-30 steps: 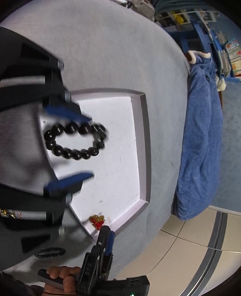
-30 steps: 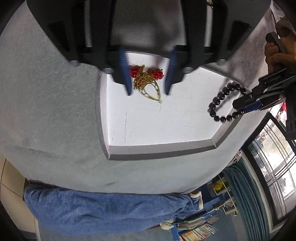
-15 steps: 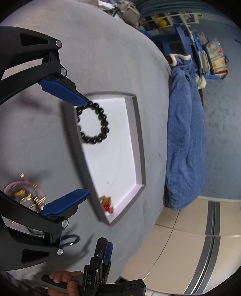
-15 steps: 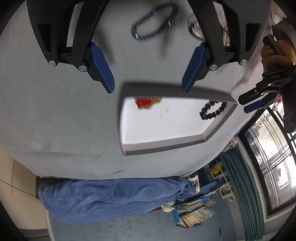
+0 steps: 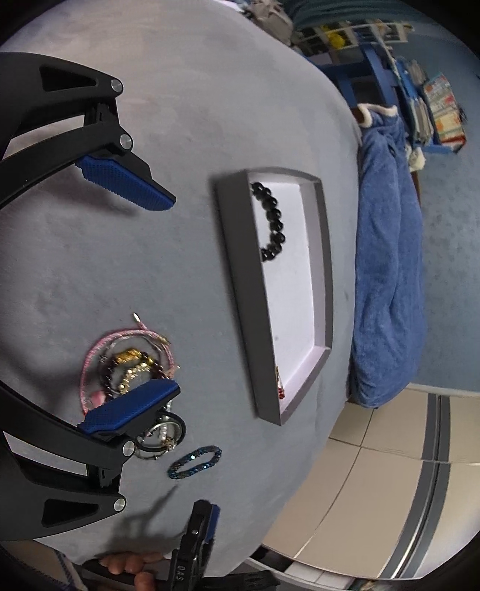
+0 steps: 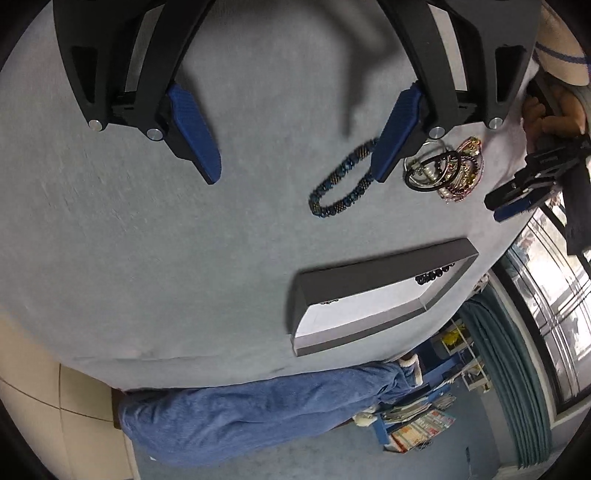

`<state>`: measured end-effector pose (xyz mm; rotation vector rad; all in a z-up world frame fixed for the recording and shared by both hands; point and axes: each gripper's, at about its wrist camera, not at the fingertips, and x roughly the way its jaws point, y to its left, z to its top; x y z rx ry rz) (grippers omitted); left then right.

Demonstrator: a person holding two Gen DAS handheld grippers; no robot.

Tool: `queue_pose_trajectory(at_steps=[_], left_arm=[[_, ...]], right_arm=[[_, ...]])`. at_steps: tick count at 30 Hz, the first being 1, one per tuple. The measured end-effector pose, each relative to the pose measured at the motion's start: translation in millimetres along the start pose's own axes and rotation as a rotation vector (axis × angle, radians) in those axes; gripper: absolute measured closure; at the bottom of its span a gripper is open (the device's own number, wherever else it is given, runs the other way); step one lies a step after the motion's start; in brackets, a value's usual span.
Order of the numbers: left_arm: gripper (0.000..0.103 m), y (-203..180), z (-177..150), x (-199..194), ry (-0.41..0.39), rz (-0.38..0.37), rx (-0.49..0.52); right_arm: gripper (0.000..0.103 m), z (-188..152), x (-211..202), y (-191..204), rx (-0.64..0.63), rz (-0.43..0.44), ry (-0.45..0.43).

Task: Organize jewelry
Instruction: 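Grasp the blue beaded bracelet with the right tool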

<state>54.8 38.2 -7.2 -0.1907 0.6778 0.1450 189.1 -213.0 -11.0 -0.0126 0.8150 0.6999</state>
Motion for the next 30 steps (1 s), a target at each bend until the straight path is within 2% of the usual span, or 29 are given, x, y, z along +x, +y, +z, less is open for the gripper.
queue_pose_trajectory(at_steps=[6,8,10,16,19,22,24,28,30], left_arm=[[0.011,11.9,-4.3,1.0,0.013,-0.015,-0.068],[0.011,10.6,-4.4,2.0,0.017,-0.014,-0.062],[0.011,10.9,-4.1,3.3,0.023,-0.014,-0.059],[0.011,11.4,-3.1,7.1,0.034,-0.021,-0.066],[0.011,9.8,-3.1,6.7,0.035,-0.021,-0.060],[0.011,7.1,-3.0,6.3,0.032,-0.021,-0.049],[0.011,2.5,-2.5,3.6,0.021,-0.030,-0.028],[0.011,-20.8,-0.1,-1.4,0.006,-0.106,0.085],[0.011,-38.7,0.5,-3.0,0.002,-0.145,0.165]], right_arm=[[0.023,-18.4,-2.5,3.7,-0.006,0.016,0.026],[0.034,-16.2,0.4,11.7,-0.044,0.005,0.043],[0.040,-16.6,6.8,17.2,-0.073,-0.012,0.071],[0.042,-4.4,20.9,21.0,-0.057,-0.010,0.098],[0.049,1.9,33.9,22.8,-0.051,-0.023,0.121],[0.068,4.7,41.8,25.7,-0.062,-0.057,0.125],[0.075,4.1,42.8,24.6,-0.061,-0.060,0.122],[0.094,2.3,40.9,22.0,-0.055,-0.044,0.113],[0.095,1.7,39.8,22.7,-0.060,-0.038,0.108]])
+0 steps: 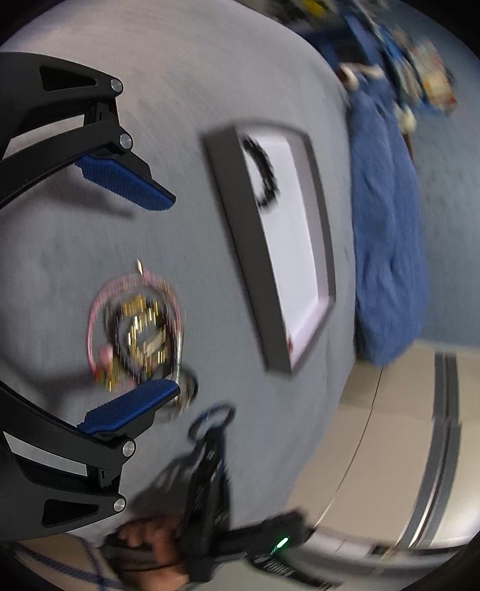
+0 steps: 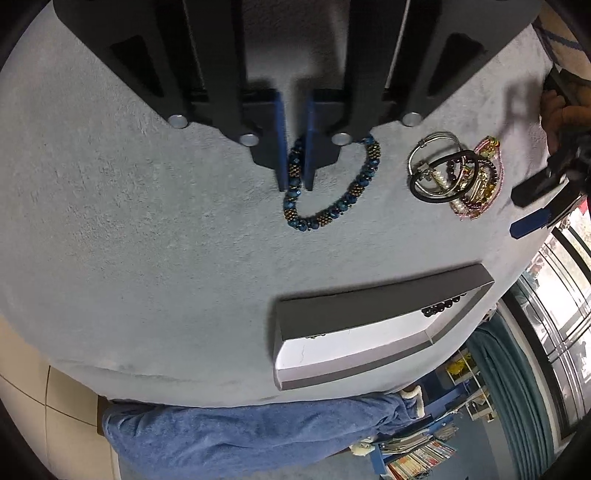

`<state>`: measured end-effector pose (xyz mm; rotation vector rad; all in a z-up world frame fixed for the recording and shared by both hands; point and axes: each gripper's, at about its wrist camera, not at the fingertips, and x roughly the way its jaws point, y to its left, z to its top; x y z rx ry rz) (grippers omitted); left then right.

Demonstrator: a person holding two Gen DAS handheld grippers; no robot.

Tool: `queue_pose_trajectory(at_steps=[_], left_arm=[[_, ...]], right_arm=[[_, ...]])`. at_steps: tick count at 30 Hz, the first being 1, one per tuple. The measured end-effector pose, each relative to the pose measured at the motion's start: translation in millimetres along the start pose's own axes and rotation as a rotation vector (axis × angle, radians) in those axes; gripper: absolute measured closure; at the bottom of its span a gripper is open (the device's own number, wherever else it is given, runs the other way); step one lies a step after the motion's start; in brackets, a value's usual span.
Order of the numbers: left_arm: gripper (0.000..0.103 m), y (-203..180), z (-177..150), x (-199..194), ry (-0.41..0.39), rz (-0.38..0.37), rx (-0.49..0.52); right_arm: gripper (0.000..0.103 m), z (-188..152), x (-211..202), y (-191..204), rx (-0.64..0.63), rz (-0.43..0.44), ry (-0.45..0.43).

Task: Organize jewelry
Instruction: 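Grasp the blue beaded bracelet with the right tool, then grasp the black cord bracelet with the left tool while the right tool holds the blue bracelet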

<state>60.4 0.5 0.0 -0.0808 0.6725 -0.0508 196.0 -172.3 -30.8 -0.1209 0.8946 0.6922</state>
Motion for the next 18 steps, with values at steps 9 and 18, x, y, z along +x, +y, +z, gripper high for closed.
queue_pose_trajectory(at_steps=[9,18], left_arm=[[0.055,-44.4,9.9,19.5,0.074,-0.117,0.199],[0.070,-67.6,6.0,27.3,0.095,-0.118,0.336]], right_arm=[[0.095,0.3,1.3,0.5,-0.007,0.005,0.009],[0.095,1.2,2.5,-3.7,0.011,0.024,0.014]])
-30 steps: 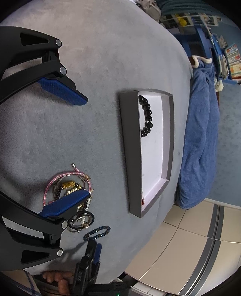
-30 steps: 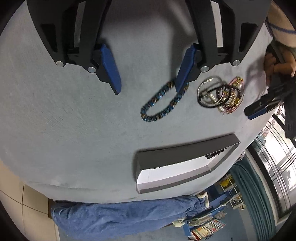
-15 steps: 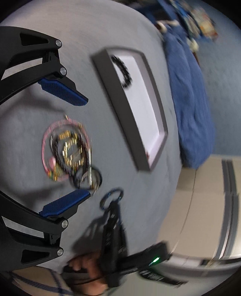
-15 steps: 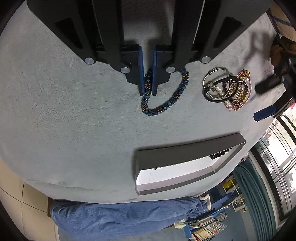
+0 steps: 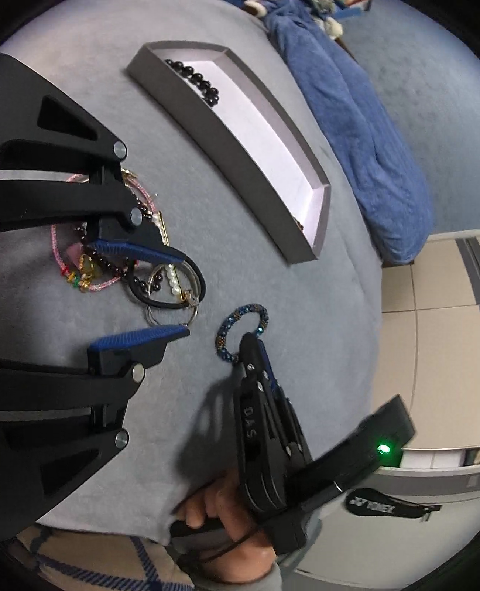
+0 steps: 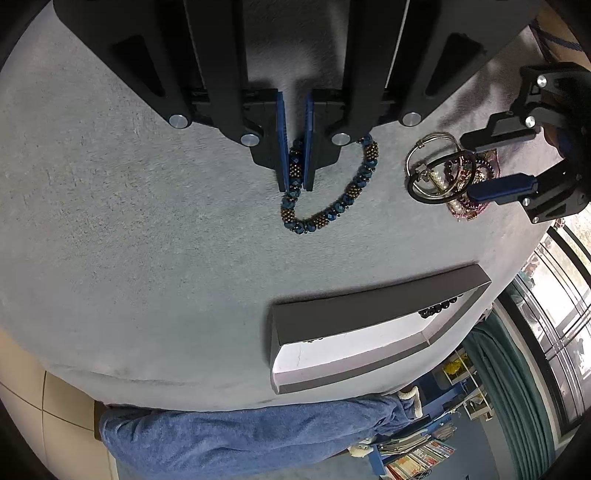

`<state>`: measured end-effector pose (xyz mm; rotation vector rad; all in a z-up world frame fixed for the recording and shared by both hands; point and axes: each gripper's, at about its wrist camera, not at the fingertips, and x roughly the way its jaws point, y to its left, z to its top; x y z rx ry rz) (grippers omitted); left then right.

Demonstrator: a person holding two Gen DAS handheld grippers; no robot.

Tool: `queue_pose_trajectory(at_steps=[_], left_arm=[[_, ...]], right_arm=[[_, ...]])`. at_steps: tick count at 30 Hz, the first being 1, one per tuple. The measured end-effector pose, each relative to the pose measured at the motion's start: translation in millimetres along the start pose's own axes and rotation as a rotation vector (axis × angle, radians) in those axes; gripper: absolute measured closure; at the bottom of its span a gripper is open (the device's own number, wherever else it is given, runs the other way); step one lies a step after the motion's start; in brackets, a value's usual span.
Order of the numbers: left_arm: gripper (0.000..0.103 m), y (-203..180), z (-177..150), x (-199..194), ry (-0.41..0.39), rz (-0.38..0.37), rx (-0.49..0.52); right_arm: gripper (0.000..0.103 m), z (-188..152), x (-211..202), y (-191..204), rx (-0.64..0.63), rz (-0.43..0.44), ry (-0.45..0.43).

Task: Organize jewelry
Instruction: 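Grasp the black cord bracelet with the left tool while the right tool holds the blue bracelet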

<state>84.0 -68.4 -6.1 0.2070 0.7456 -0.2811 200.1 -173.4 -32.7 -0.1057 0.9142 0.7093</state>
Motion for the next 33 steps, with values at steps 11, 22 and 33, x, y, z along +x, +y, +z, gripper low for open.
queue_pose_trajectory(at_steps=[11,22,33], left_arm=[[0.083,-2.9,-0.8,17.1,0.078,0.011,0.034],[0.099,2.6,-1.8,13.0,0.068,-0.043,-0.025],[0.099,44.5,-1.0,-20.7,-0.077,-0.070,-0.244]], right_arm=[[0.095,0.3,0.3,0.9,-0.005,-0.006,0.002],[0.095,0.1,-0.2,3.4,-0.022,-0.019,-0.005],[0.096,-1.1,-18.8,-0.6,0.000,0.045,-0.095]])
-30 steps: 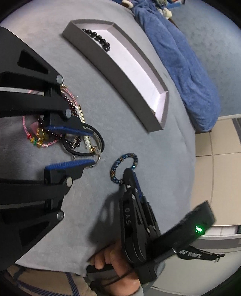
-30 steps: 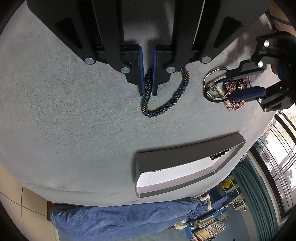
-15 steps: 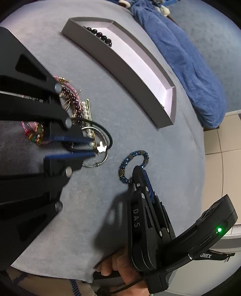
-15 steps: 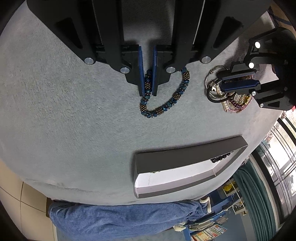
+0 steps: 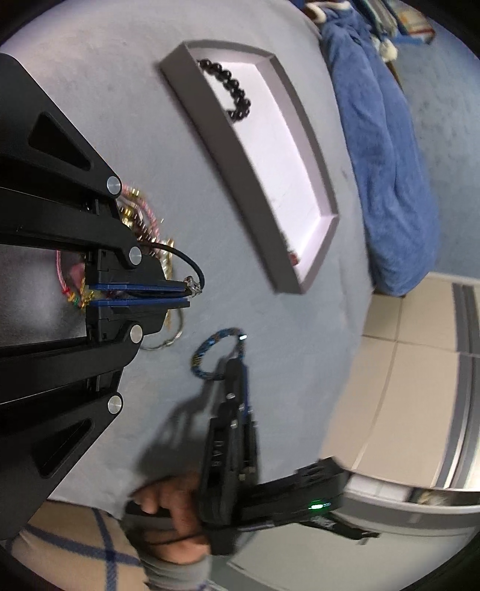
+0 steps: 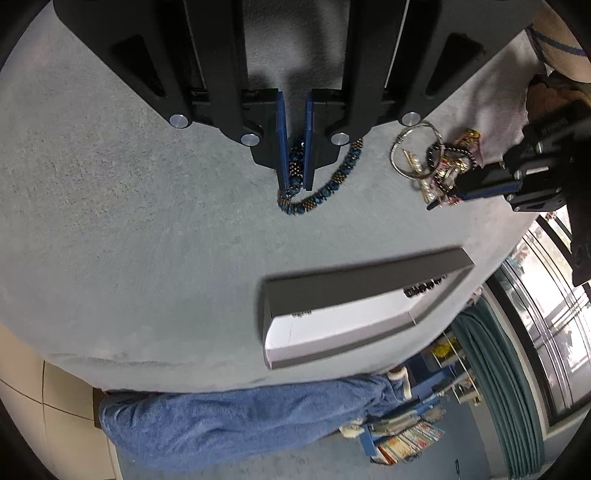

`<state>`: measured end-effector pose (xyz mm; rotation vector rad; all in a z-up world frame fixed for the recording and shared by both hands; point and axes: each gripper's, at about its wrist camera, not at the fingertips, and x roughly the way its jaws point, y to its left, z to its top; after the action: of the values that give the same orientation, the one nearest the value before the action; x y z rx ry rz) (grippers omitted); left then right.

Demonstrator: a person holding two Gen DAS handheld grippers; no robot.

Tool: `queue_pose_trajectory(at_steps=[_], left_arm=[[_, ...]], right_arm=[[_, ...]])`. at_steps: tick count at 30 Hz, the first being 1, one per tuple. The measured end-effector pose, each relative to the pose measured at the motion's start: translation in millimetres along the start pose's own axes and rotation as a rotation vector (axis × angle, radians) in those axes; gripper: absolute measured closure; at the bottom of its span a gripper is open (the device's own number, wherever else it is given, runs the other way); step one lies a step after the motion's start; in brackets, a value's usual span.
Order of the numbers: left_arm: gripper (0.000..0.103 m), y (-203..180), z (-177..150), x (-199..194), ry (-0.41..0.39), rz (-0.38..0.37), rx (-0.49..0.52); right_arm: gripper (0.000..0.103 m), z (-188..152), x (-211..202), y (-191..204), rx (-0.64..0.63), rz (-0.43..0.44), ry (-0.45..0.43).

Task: Organize jewelry
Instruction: 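Grasp the black cord bracelet with the left tool while the right tool holds the blue bracelet, then carry both bracelets over the grey box and open both tools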

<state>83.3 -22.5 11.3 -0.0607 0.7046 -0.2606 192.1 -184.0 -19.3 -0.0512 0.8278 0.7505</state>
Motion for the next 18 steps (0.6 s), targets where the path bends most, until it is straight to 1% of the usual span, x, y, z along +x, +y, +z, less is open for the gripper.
queue_pose_trajectory(at_steps=[4,11,14,18], left_arm=[[0.099,9.8,8.0,-14.0,-0.039,0.008,-0.034],[0.099,26.4,16.7,-37.8,-0.073,0.052,-0.037],[0.099,37.8,20.9,-42.0,-0.088,0.073,-0.059],[0.099,55.6,26.2,-46.1,-0.099,0.111,-0.096]], right_arm=[[0.096,0.5,-4.6,-0.7,0.012,0.017,-0.022],[0.096,6.2,-12.9,1.7,0.019,0.035,-0.042],[0.096,12.2,-17.6,5.8,0.001,0.042,-0.055],[0.096,29.7,-21.8,13.0,-0.023,0.051,-0.078]])
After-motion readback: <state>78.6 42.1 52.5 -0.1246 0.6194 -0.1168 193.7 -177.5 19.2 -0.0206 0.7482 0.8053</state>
